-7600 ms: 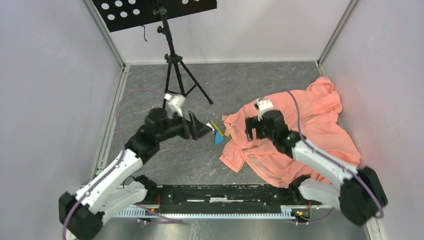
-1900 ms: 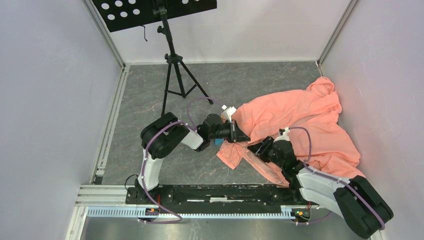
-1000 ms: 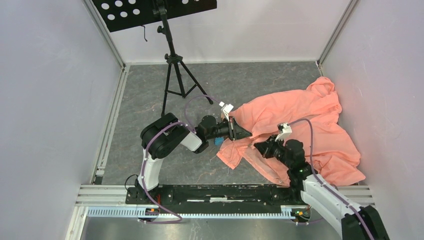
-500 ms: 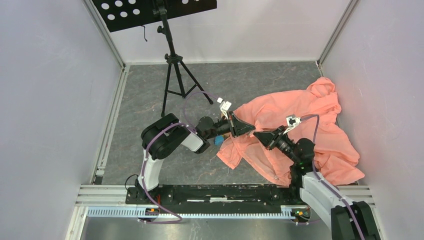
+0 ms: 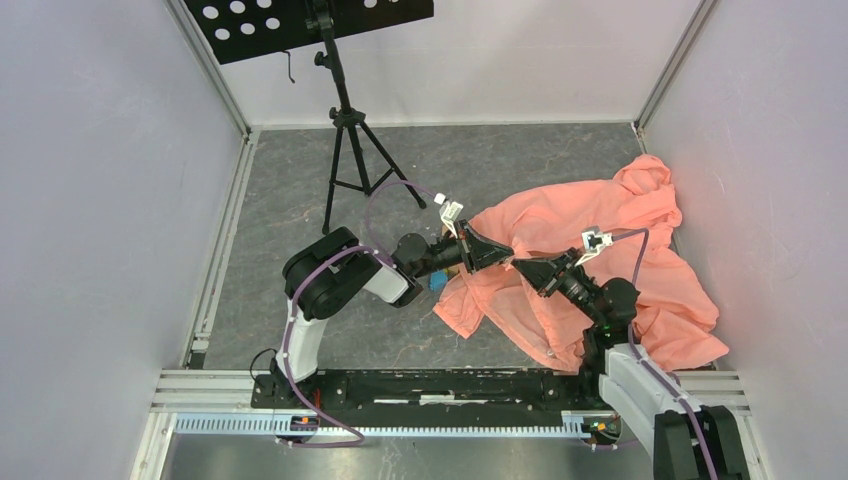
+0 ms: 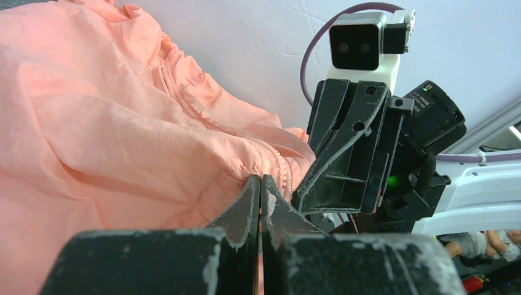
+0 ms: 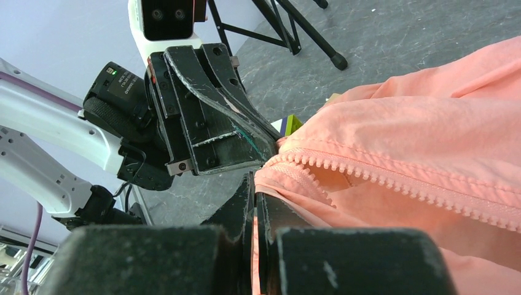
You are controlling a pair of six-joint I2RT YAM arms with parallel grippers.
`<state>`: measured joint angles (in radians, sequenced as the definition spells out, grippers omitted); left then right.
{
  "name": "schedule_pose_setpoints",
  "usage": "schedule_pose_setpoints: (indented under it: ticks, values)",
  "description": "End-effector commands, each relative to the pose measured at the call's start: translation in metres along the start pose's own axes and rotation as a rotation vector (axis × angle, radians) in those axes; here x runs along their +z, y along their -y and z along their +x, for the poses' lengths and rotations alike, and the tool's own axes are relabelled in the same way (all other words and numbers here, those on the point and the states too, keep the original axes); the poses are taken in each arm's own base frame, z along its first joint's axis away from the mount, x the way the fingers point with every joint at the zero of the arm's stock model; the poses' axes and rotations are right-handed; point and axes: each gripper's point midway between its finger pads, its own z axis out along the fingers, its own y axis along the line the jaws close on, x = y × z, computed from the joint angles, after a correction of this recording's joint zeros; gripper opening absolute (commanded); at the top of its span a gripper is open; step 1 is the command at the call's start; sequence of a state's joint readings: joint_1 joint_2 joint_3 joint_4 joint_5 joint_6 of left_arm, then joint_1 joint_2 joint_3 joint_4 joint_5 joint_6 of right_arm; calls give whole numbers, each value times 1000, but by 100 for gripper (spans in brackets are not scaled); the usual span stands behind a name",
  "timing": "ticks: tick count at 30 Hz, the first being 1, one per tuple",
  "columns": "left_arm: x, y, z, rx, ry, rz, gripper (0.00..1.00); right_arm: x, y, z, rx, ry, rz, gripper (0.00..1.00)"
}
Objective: Zip up the jacket
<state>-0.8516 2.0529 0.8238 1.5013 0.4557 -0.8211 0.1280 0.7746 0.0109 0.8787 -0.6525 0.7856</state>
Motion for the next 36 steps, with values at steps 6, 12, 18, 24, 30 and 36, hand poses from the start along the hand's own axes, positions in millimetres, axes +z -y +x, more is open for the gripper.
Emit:
schedule_pose_setpoints:
  ticks: [6,12,18,24,30,36]
  values:
    - [5,22,-8,33,5,97,2,-86,38,145,214,-211,162,0]
    - [3,21,-5,-12,-6,92,2,-86,44,144,200,-176,177,0]
    - [-6,13,-13,-16,9,58,2,-94,85,169,254,-317,392,0]
    - [-6,-3,-8,-21,-3,3,2,-119,99,188,304,-488,580,4]
    - [-9,-12,-3,-5,-19,-38,2,-149,104,198,385,-649,787,4]
    - [-10,-14,-2,4,-21,-43,2,-151,112,167,317,-656,912,38]
